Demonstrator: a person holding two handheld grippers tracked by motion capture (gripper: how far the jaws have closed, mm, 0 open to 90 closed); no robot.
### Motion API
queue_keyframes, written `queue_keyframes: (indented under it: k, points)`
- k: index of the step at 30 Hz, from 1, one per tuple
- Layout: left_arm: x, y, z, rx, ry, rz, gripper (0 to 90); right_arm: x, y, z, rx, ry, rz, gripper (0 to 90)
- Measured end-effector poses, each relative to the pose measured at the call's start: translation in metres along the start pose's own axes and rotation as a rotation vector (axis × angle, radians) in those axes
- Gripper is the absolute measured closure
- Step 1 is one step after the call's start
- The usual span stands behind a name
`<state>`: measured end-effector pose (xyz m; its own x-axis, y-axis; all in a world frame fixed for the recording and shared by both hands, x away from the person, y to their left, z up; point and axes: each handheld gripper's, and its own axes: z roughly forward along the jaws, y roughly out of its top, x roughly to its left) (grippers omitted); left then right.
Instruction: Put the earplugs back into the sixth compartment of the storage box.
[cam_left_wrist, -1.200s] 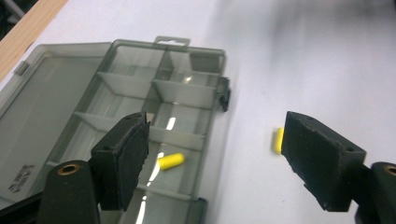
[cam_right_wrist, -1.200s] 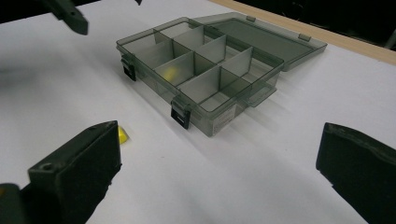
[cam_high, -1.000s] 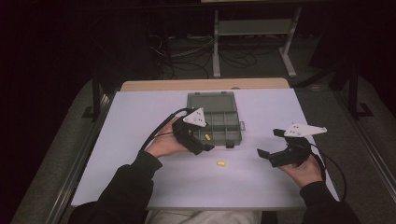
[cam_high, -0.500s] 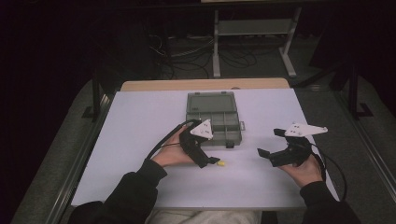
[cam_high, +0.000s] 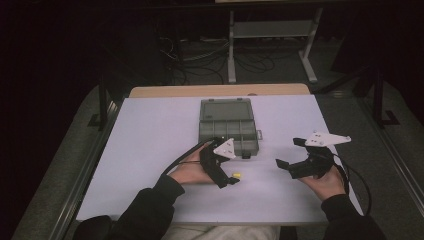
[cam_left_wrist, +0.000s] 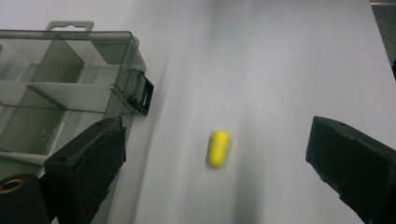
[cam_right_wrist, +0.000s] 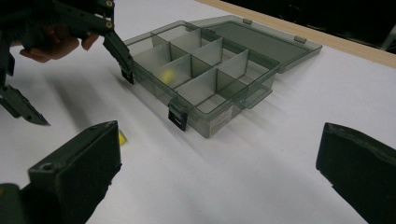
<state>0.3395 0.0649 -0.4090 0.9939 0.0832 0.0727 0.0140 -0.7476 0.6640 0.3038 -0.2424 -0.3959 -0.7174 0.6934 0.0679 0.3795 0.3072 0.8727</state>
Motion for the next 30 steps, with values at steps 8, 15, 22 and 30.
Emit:
queue_keyframes:
  k: [8,15,22,30]
  points:
    - [-0.003,-0.002,0.014,0.028,-0.048,0.009,12.9,0.0,0.0,0.0,-0.002,0.001,-0.002,0.0]
    - [0.001,-0.007,0.022,0.059,-0.085,-0.004,20.2,0.0,0.0,-0.001,-0.004,0.002,-0.002,0.0]
    - [0.006,-0.011,0.027,0.064,-0.126,-0.009,35.5,0.0,0.0,0.0,-0.002,0.001,-0.001,0.0]
    - [0.009,-0.011,0.029,0.078,-0.106,-0.012,60.7,0.0,0.0,0.0,-0.003,0.002,0.0,0.0]
